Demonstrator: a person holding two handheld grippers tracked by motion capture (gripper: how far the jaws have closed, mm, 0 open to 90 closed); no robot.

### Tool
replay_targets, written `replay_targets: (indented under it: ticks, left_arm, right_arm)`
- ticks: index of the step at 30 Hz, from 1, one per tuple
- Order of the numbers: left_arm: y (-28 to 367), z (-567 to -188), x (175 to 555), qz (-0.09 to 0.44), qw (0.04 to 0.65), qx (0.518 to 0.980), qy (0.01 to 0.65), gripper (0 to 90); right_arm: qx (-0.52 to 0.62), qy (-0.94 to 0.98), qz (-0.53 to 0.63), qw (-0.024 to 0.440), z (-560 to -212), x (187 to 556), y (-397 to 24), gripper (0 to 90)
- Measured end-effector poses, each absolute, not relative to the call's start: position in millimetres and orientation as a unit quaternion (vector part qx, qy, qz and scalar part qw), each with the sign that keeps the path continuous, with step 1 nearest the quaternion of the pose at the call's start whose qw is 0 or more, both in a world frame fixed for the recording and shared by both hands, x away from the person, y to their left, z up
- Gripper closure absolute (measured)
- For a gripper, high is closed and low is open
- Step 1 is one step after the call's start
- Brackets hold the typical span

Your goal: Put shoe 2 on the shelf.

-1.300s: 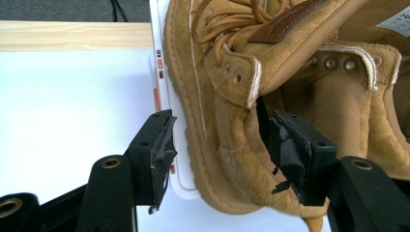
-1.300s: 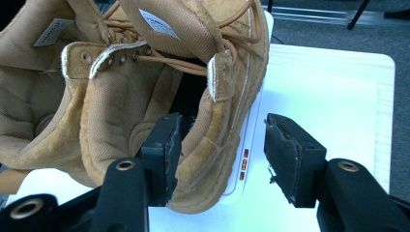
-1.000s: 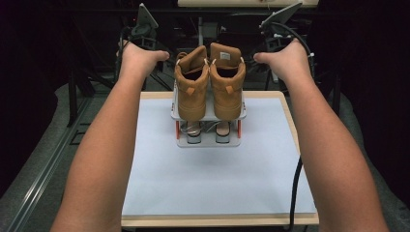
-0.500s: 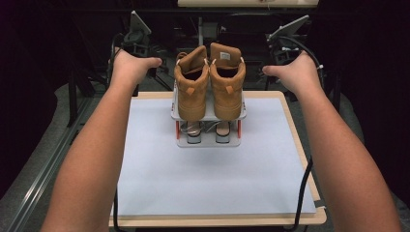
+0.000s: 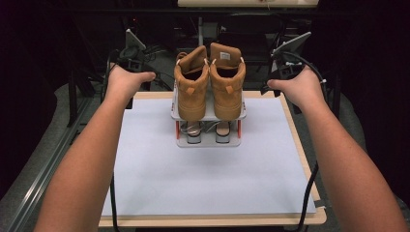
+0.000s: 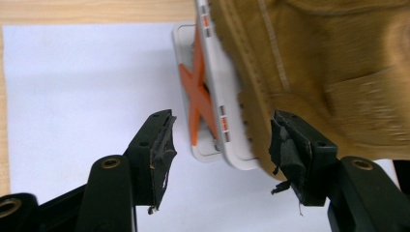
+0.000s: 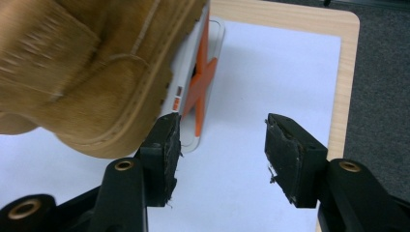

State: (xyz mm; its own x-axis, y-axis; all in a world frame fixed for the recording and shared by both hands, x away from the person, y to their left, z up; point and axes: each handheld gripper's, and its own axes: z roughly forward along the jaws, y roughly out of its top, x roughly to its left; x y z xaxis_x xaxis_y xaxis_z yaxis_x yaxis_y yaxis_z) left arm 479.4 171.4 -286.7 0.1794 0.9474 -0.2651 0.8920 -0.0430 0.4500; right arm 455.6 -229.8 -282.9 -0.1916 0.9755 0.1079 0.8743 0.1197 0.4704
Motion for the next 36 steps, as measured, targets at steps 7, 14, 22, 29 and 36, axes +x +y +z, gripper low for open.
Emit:
replay_targets:
  ticks: [7, 14, 22, 29, 36]
  left_arm:
    - [183.1, -302.3, 478.6, 0.047, 0.264, 0.718, 0.642, 41.7]
    - [186.3, -331.3, 474.7, 0.047, 0.25, 0.736, 0.627, 41.7]
    - [184.1, -352.9, 461.6, 0.051, 0.251, 0.76, 0.598, 42.9]
    - [181.9, -377.1, 442.1, 0.049, 0.26, 0.775, 0.574, 42.9]
    - [181.5, -404.9, 420.9, 0.039, 0.273, 0.782, 0.56, 45.4]
  right_arm:
    - [0.636, 0.733, 0.215, 0.11, -305.7, 455.7, -242.5, 47.0]
    - [0.636, 0.736, 0.207, 0.107, -328.9, 450.6, -250.1, 47.2]
    - [0.618, 0.747, 0.215, 0.116, -342.2, 437.1, -246.4, 47.6]
    - [0.604, 0.762, 0.208, 0.105, -368.4, 425.3, -241.4, 48.1]
    - [0.589, 0.775, 0.209, 0.098, -396.1, 408.5, -235.0, 49.5]
